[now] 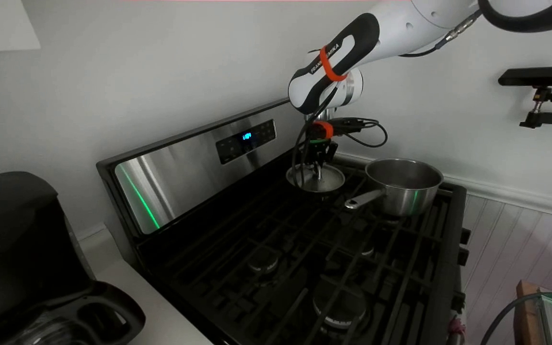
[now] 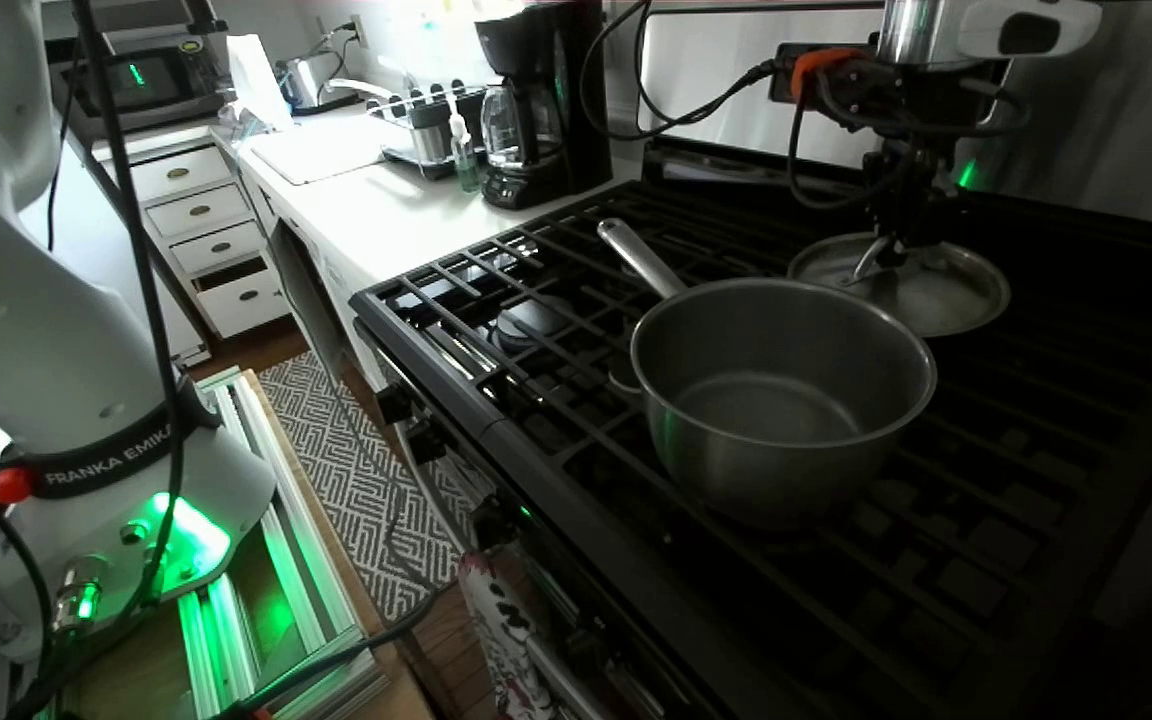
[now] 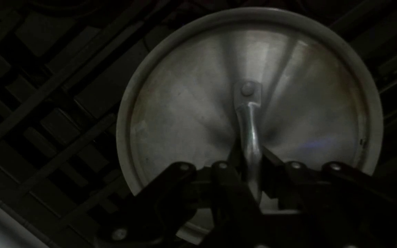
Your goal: Remove the lid from the put put it on the stove right rear plate, slide the pot to the left onto the middle of the stove plate
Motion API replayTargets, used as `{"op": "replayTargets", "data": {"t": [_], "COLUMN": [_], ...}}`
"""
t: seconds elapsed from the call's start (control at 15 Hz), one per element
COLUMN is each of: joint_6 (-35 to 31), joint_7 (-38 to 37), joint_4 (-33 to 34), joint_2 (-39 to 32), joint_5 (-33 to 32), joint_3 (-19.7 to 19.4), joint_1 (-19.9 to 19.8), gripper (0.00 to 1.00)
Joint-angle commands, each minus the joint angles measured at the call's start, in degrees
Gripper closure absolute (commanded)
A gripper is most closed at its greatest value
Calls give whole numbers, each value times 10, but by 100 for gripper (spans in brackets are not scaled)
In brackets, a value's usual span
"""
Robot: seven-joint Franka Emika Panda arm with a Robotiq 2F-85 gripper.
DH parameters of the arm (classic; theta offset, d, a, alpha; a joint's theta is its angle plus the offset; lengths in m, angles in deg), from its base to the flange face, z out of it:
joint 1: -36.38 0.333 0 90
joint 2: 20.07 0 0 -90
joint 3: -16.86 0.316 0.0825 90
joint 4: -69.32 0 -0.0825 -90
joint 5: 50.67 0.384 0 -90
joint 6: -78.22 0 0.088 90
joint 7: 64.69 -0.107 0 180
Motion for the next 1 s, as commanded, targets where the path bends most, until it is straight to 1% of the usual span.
{"op": "replayTargets", "data": {"t": [0.0, 0.67, 0.73, 0.8, 0.87, 0.93], "joint_6": [-3, -6, -6, -7, -7, -7], "joint_7": [16, 16, 17, 17, 18, 18], "joint_4": [16, 10, 10, 9, 9, 9], "joint_2": [-11, -17, -17, -17, -18, -18], "joint_5": [18, 15, 15, 15, 15, 15], "joint_3": [9, 6, 7, 7, 7, 7], "joint_1": [-11, -12, -12, -12, -13, -13], "gripper": [98, 98, 85, 82, 77, 80]}}
